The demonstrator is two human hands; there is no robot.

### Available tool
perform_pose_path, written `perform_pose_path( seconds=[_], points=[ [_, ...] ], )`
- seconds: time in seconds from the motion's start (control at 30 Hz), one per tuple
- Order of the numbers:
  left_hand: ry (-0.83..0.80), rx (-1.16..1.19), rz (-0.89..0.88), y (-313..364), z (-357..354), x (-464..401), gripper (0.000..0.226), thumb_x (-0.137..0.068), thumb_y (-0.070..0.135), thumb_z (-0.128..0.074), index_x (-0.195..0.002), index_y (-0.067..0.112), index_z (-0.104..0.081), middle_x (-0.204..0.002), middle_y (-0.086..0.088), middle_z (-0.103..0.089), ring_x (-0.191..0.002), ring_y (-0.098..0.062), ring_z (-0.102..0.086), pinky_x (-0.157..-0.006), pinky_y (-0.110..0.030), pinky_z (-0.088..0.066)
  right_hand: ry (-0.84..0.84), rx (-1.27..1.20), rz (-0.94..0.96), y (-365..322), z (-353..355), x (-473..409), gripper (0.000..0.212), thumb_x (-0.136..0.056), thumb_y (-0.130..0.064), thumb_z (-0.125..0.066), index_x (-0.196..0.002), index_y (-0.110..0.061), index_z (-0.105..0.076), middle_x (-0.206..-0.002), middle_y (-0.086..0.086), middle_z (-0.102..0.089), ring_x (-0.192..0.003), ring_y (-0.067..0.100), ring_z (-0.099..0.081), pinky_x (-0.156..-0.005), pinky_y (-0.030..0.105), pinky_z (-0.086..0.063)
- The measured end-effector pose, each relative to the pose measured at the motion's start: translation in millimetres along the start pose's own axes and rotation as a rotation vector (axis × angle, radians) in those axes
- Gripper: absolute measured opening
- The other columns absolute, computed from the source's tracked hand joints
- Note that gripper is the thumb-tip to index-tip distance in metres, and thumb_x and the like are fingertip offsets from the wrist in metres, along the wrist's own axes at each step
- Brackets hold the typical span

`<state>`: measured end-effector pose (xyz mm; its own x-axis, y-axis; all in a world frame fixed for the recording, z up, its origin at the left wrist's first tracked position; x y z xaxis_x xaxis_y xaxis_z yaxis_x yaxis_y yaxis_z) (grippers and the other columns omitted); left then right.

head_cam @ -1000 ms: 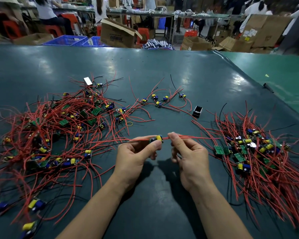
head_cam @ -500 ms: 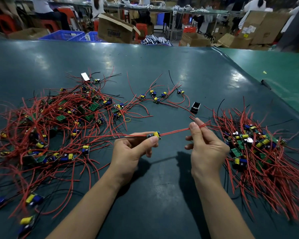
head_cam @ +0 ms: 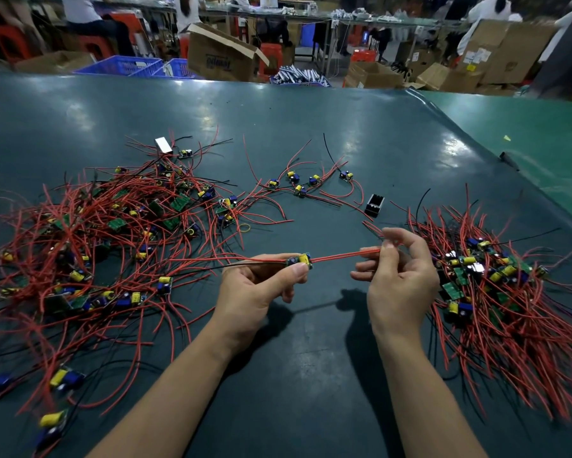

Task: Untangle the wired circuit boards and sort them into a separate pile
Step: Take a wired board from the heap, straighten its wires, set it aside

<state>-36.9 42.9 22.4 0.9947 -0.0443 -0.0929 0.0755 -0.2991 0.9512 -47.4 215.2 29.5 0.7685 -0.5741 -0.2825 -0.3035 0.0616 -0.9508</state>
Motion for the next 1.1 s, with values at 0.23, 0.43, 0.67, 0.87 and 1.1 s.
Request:
perform_pose_path(
  seconds=[0.23,0.43,0.67,0.87,1.1],
  points=[
    [0.082,0.077,0.031,-2,3,-3,0.027,-0.062,0.03,-0.083,-0.086,0.017,-0.08,-0.074,-0.008,-0.07,-0.054,-0.012,-0.052,-0.055,-0.018,-0.045,-0.063,-0.341,-0.317,1,-6,-2,0.021,-0.104,-0.024,-0.045,-0.123,-0.015,-0.047,-0.071,0.009,-0.072,-0.044,0.019,-0.062,-0.04,0.026,-0.05],
    [0.116,0.081,0.039,-5,6,-6,0.029,-0.063,0.032,-0.082,-0.087,0.016,-0.079,-0.076,-0.009,-0.07,-0.057,-0.012,-0.054,-0.057,-0.017,-0.046,-0.514,-0.314,-0.651,-5,-26,24,0.048,-0.076,-0.044,-0.064,-0.106,-0.007,-0.06,-0.059,0.003,-0.061,-0.039,0.012,-0.049,-0.034,0.018,-0.036],
    [0.06,-0.016,0.042,-8,5,-5,0.03,-0.063,0.032,-0.085,-0.088,0.017,-0.079,-0.076,-0.007,-0.072,-0.06,-0.011,-0.056,-0.058,-0.017,-0.047,-0.4,-0.269,-0.537,-6,-24,24,0.016,-0.093,-0.015,-0.063,-0.083,-0.005,-0.071,-0.054,0.001,-0.057,-0.039,0.009,-0.046,-0.034,0.018,-0.035],
    [0.114,0.054,0.029,-9,9,-9,0.024,-0.066,0.025,-0.082,-0.088,0.015,-0.08,-0.074,-0.009,-0.071,-0.055,-0.013,-0.052,-0.057,-0.019,-0.045,-0.145,-0.254,-0.368,-7,-6,0,0.022,-0.097,-0.016,-0.059,-0.08,-0.007,-0.07,-0.055,0.0,-0.058,-0.042,0.008,-0.046,-0.036,0.019,-0.038],
    [0.217,0.251,-0.034,0,15,-14,0.011,-0.072,0.018,-0.071,-0.076,0.012,-0.079,-0.071,-0.008,-0.07,-0.053,-0.009,-0.055,-0.052,-0.017,-0.046,-0.035,-0.359,-0.484,-4,6,-11,0.027,-0.102,-0.024,-0.05,-0.081,-0.009,-0.059,-0.054,0.001,-0.056,-0.037,0.009,-0.047,-0.034,0.017,-0.036]
  ],
)
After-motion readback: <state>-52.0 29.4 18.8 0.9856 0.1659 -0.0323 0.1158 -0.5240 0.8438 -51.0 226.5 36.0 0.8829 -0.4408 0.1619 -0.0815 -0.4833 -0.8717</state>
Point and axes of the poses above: each hand's wrist, its own x-axis away from the middle knuckle, its own z-axis out of the back of the hand, y = z × x, the point moved 1 cm from there along -x, towards the middle knuckle
